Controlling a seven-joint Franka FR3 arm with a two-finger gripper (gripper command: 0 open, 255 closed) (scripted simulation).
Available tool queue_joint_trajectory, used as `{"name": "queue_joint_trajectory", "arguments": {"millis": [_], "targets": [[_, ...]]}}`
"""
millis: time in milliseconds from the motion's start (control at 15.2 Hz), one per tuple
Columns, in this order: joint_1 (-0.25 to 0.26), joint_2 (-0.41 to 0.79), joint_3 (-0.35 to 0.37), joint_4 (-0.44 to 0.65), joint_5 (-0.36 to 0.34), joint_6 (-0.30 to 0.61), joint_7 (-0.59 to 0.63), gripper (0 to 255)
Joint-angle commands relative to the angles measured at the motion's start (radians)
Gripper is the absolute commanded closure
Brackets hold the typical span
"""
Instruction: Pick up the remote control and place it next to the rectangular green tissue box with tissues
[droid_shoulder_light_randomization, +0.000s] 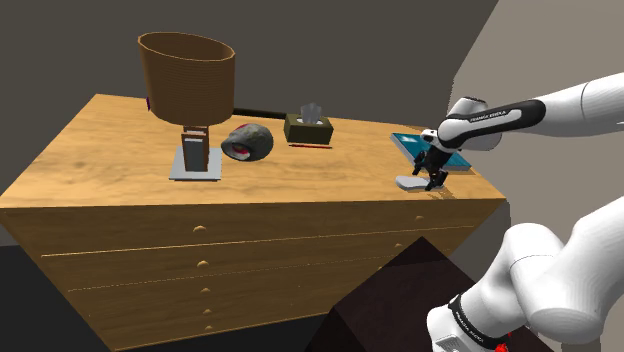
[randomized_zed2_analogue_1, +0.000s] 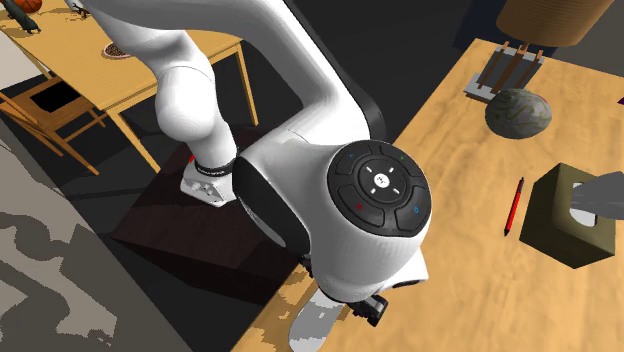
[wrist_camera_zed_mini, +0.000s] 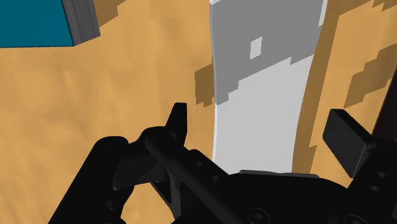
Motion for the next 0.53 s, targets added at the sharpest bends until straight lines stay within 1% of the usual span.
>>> {"name": "queue_joint_trajectory", "arguments": {"millis": [0,330,396,462], "targets": [[0.002,0.004,-0.003,-0.003,0.004,0.006,-0.003,0],[0.002,0.004,-0.003,-0.003,0.004,0.006,-0.003,0],[0.002,0.004,-0.003,-0.003,0.004,0.006,-0.003,255],[0.002,0.004,-0.003,-0.003,0.004,0.006,-0.003,255]]}}
